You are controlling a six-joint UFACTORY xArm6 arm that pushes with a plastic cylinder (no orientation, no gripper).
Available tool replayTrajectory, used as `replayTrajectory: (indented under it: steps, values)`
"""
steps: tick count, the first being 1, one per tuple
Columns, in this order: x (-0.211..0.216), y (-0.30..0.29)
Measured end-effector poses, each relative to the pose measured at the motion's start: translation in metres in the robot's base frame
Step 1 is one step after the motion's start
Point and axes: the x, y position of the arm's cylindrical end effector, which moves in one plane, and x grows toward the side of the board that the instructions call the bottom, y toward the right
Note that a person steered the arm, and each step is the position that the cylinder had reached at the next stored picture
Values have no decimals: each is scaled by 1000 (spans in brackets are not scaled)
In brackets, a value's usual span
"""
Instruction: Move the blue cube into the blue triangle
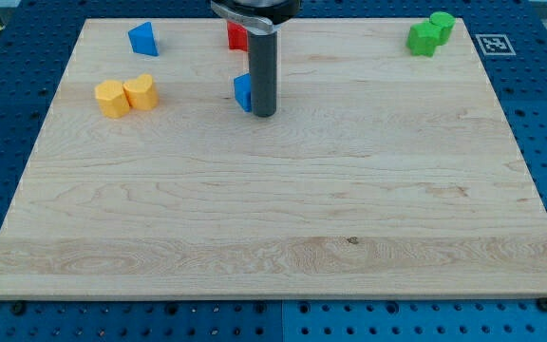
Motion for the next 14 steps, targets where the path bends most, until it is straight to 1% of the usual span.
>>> replayTrajectory:
  steps: [1,3,4,6,7,8,10,14]
  values:
    - [-11,0]
    - [-47,-2]
    - [-60,-11]
    - [-56,-56]
    - [-47,-69]
    - [-31,-69]
    - [-29,-76]
    - [-97,-128]
